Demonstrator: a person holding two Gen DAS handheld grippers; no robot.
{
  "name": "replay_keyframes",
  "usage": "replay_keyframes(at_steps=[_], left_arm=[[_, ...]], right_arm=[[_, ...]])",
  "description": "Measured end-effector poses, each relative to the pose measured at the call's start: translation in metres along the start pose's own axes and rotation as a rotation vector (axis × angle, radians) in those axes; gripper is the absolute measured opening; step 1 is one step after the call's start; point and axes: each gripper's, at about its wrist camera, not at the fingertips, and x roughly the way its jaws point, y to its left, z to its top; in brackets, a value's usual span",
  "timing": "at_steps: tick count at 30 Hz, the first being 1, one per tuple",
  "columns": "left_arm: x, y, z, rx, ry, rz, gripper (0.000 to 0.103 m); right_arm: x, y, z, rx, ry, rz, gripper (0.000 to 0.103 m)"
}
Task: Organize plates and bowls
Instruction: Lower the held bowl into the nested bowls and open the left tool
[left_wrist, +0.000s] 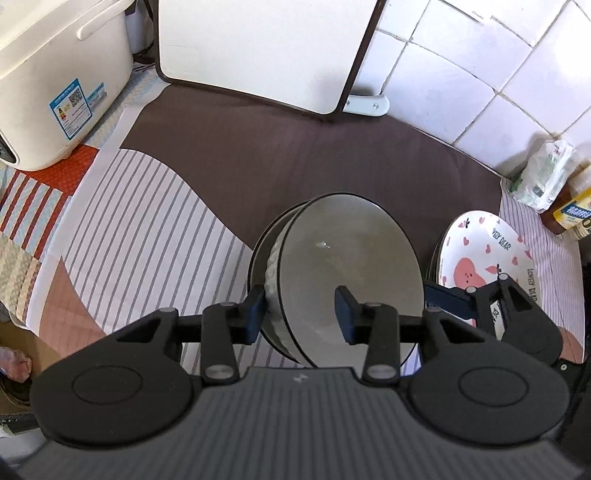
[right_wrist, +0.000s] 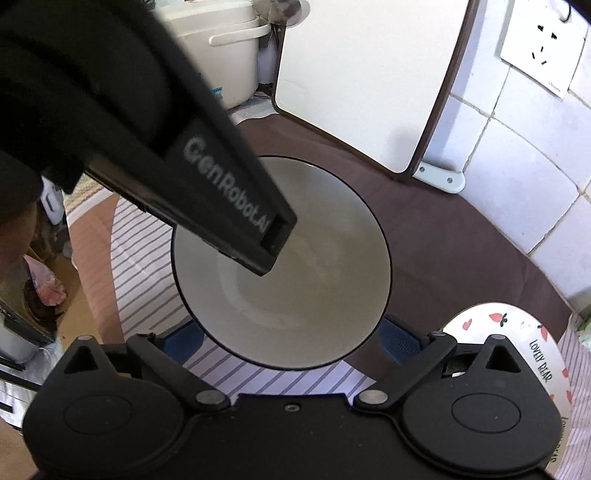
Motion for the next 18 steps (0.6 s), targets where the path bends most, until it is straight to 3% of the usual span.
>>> replay_keyframes(at_steps=[9,13,18], left_arm=[[-0.019,0.010,0.002,-0.022,-0.056,-0.009,0.038],[-0.020,0.013,0.005,0.010,-0.036,0.036,0.010],[-0.015,0.022,0.003,-0.013,-0.025,0.010,0.007]], right_arm=[[0.002,-0.003,-0.009,0.099,-0.020,0.004,0.101],[0.004,-0.009,-0.014,0.152,-0.025,0.028,0.101],[0.006,-0.011,-0.018,0.182,-0.034,0.040,0.101]])
